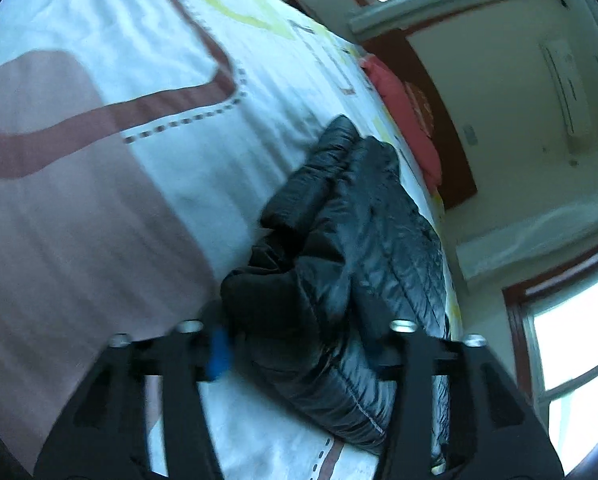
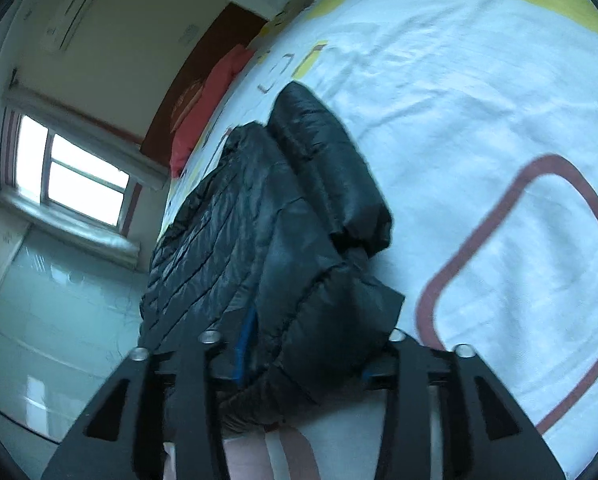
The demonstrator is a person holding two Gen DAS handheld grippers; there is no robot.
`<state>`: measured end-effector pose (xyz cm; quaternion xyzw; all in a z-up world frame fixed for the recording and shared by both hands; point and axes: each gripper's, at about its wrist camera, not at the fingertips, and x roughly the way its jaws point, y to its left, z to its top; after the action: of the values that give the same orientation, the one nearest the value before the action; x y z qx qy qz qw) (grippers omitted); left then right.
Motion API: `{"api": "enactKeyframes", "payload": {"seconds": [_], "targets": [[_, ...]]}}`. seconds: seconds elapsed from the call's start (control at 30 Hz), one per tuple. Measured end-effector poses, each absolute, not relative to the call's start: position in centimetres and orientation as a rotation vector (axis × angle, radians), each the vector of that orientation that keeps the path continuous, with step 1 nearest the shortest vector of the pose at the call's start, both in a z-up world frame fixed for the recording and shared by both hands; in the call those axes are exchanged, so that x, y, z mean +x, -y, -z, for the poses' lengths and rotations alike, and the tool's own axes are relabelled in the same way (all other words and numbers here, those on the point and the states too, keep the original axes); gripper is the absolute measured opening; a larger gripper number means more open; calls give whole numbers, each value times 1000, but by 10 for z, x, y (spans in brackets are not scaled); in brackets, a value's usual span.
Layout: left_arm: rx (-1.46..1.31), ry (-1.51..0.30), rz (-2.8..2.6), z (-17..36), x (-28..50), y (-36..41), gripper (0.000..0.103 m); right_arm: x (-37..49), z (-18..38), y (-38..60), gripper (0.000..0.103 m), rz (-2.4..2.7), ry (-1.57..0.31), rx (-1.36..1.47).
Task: Fold large clothes
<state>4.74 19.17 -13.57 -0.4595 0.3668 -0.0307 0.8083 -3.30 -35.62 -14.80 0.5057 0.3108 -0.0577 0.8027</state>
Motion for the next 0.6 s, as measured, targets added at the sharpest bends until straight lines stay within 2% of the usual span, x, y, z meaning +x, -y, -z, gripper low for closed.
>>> {"api": "enactKeyframes", "payload": {"seconds": [0.07,0.2,0.23,0.27,0.3,0.37,0.4,0.47,0.6], "targets": [[-1005,-780,62,139,48,-195,65,-36,148,359,59,139,-643,1090],[-1032,-775,60,146,48,-201,65,-37,151,369,60,151,-614,1098],[-1024,-776,55,146,50,-201,58,-36,152,370,59,148,-613,1101],[-1022,-777,70,147,51,-200,42,-40,155,372,49,137,-616,1103],[-1028,-778,87,148,52,-200,36,-39,158,372,39,121,-623,1113],[-1040,-772,106,149,49,-202,25,-43,158,373,30,105,-630,1113],[-1030,-770,112,146,47,-200,22,-46,155,373,25,97,-632,1104],[-988,-763,118,138,40,-199,20,-56,151,372,23,91,-635,1092],[-939,-781,136,144,35,-199,21,-58,162,372,25,87,-661,1095]]}}
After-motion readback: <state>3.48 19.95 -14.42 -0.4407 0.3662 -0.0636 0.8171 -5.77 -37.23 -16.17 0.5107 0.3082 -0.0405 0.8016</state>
